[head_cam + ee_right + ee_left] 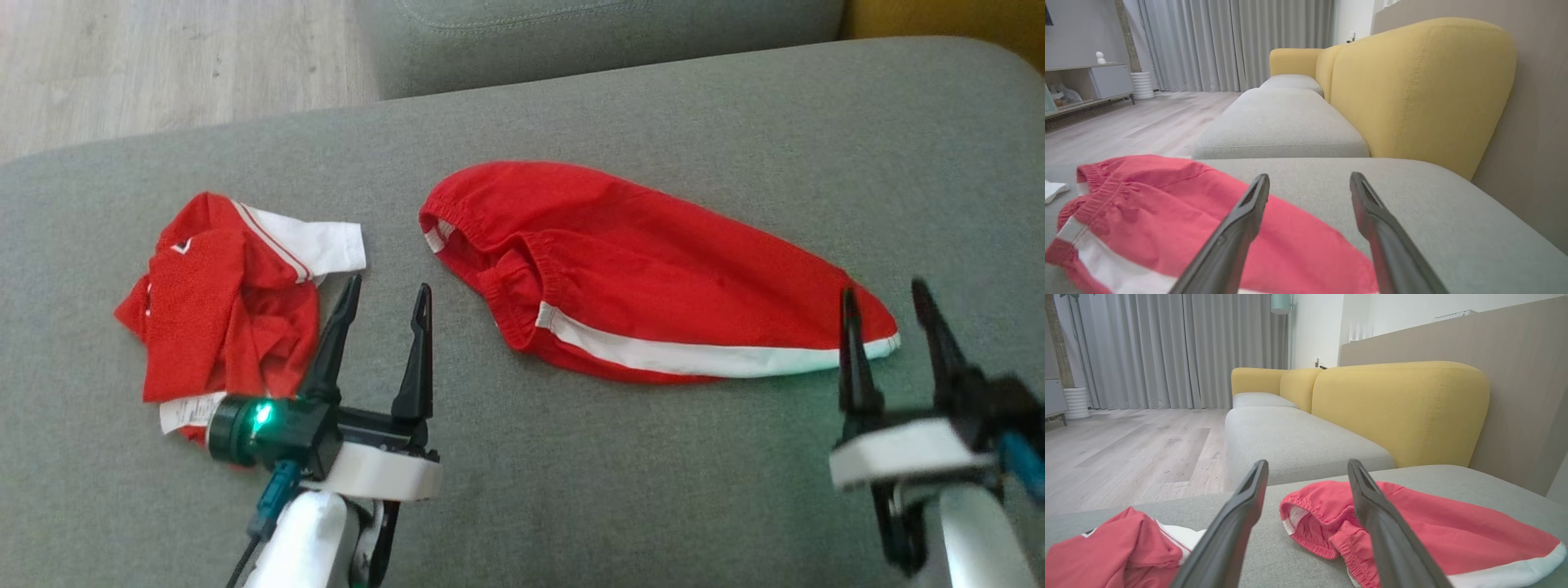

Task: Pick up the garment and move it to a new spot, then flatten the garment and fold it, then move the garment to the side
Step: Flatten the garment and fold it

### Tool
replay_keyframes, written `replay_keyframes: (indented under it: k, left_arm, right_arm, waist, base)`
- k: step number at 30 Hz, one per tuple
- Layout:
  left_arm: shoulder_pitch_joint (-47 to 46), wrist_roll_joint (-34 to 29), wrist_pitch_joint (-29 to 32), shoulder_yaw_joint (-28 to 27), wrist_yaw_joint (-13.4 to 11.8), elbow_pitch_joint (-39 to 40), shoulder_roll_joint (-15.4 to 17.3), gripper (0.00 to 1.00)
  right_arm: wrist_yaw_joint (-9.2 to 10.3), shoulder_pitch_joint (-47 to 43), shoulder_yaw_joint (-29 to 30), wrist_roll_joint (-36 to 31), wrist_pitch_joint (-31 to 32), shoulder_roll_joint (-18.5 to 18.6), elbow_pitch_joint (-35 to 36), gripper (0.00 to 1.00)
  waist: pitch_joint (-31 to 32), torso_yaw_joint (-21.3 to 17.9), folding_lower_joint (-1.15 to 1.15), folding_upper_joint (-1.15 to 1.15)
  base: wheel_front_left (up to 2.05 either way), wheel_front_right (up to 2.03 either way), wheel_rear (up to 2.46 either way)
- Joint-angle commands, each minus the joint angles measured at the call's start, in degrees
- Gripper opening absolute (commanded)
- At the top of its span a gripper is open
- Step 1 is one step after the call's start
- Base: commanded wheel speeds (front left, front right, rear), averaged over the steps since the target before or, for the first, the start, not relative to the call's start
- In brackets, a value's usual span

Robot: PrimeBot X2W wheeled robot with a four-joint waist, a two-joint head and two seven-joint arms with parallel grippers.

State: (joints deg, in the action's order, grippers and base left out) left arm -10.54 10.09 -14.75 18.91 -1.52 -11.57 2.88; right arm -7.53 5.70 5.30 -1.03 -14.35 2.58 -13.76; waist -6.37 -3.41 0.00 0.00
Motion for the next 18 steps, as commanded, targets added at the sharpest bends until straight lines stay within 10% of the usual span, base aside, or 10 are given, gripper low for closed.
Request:
replay_keyframes:
  k: [1, 18]
  left_arm:
    - [-2.7, 0.3, -0.2, -1.1, -0.1, 1.7, 0.0, 1.00]
    - [-8.9, 3.0, 1.3, 10.7, 6.2, -11.0, 0.0, 1.00]
  right_arm:
    - [0.04, -0.7, -1.6, 0.7, -0.6, 0.3, 2.9, 1.00]
    - [0.04, -2.6, -2.2, 3.6, -0.6, 0.3, 6.4, 1.00]
  waist:
    - [0.2, -0.2, 0.00, 0.00]
    - [-1.3, -3.7, 0.00, 0.00]
  base:
    - [0.00, 0.00, 0.00]
    - [0.00, 0.00, 0.00]
